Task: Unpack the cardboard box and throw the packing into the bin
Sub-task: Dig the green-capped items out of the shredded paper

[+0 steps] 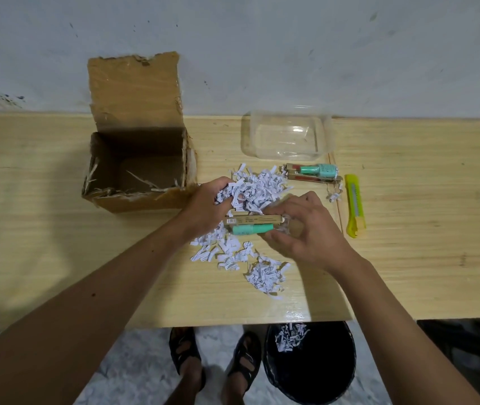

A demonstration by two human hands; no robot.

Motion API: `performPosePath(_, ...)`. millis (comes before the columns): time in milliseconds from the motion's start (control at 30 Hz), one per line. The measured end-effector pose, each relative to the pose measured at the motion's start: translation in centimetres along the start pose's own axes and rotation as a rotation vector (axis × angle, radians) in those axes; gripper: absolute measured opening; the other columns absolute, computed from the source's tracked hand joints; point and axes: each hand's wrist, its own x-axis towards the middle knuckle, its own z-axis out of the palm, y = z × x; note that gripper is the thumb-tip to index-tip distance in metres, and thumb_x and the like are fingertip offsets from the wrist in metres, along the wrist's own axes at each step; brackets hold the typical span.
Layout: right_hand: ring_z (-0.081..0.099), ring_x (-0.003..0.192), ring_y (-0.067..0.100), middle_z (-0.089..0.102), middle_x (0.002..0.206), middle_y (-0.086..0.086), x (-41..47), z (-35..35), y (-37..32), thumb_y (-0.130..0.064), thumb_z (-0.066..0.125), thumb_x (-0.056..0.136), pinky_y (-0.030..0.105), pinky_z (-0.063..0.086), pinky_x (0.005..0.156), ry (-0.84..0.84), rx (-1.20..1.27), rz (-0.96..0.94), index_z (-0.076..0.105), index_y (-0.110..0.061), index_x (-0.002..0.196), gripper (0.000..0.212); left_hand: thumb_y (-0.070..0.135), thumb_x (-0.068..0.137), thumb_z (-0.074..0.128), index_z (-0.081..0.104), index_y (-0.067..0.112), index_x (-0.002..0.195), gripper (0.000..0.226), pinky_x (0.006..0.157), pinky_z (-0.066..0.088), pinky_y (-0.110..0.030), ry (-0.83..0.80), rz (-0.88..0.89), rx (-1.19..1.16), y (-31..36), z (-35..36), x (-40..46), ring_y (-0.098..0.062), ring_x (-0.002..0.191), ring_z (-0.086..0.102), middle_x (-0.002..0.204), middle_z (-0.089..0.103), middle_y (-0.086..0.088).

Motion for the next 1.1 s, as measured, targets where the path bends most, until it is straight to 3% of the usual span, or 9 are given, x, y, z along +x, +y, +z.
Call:
performPosePath(133, 0.052, 0.091, 0.003, 0.067, 0.105, -0.022, -1.2, -2.4, -0.4, -0.03, 0.08, 0.081, 0.018, 0.04, 0.079, 0.069, 0.073, 0.027, 0.074, -0.027, 0.117, 0.037, 0.002, 0.103, 0.06, 0.068, 0.013, 0.119, 0.021, 0.061, 0.048, -0.031, -0.008, -0.013, 0.0, -0.1, 0.0, 0.0, -0.011, 0.062, 0.058, 0.095, 0.075, -0.015)
performPosePath(267, 0.057, 0.08, 0.014, 0.069, 0.102, -0.007, -1.8, -4.9, 0.0, -0.017, 0.085, 0.082, 0.018, 0.047, 0.078, 0.141, 0.145, 0.088, 0.075, -0.02, 0.117, 0.037, 0.0, 0.104, 0.059, 0.067, 0.016, 0.117, 0.022, 0.048, 0.041, -0.021, -0.004, -0.035, -0.008, 0.3, 0.1, 0.0, -0.002, 0.047, 0.049, 0.084, 0.07, -0.008)
performPosePath(433, 0.06, 0.081, 0.021, 0.069, 0.1, -0.005, -1.7, -6.9, 1.8, -0.008, 0.086, 0.083, 0.025, 0.052, 0.082, 0.239, 0.258, 0.222, 0.075, -0.023, 0.117, 0.039, 0.004, 0.104, 0.06, 0.068, 0.018, 0.119, 0.022, 0.051, 0.039, -0.028, -0.002, -0.055, -0.014, 0.3, 0.1, 0.0, -0.011, 0.051, 0.047, 0.082, 0.07, -0.015)
performPosePath(500, 0.062, 0.082, 0.022, 0.072, 0.105, 0.002, -1.6, -7.1, 2.7, -0.008, 0.086, 0.083, 0.027, 0.054, 0.083, 0.269, 0.269, 0.281, 0.074, -0.025, 0.117, 0.04, 0.004, 0.105, 0.058, 0.066, 0.02, 0.119, 0.023, 0.045, 0.032, -0.024, -0.005, -0.085, -0.032, 0.4, 0.2, -0.1, -0.008, 0.043, 0.037, 0.068, 0.06, -0.009)
performPosePath(700, 0.068, 0.089, 0.015, 0.073, 0.11, -0.004, -1.2, -6.6, 5.4, -0.012, 0.085, 0.083, 0.009, 0.052, 0.079, 0.267, 0.23, 0.43, 0.073, -0.02, 0.125, 0.044, -0.001, 0.105, 0.055, 0.065, 0.012, 0.119, 0.021, 0.038, 0.029, -0.018, 0.004, -0.114, -0.1, 1.0, 0.2, -0.4, -0.002, 0.036, 0.033, 0.059, 0.048, -0.002)
performPosePath(900, 0.064, 0.08, -0.002, 0.074, 0.099, 0.004, -0.8, -5.4, 5.7, -0.008, 0.087, 0.079, 0.008, 0.051, 0.079, 0.351, 0.229, 0.489, 0.072, -0.02, 0.122, 0.048, 0.005, 0.106, 0.057, 0.065, 0.017, 0.125, 0.024, 0.04, 0.029, -0.021, -0.001, -0.126, -0.072, 0.2, 0.2, -0.2, -0.01, 0.042, 0.033, 0.068, 0.05, -0.015)
performPosePath(1100, 0.061, 0.077, -0.007, 0.066, 0.114, 0.006, -0.3, -4.3, 5.4, -0.005, 0.089, 0.075, 0.007, 0.051, 0.081, 0.489, 0.182, 0.491, 0.074, -0.013, 0.12, 0.048, 0.006, 0.107, 0.058, 0.064, 0.019, 0.127, 0.025, 0.04, 0.029, -0.021, -0.012, -0.125, -0.068, 0.0, 0.2, -0.2, -0.011, 0.042, 0.032, 0.07, 0.053, -0.016)
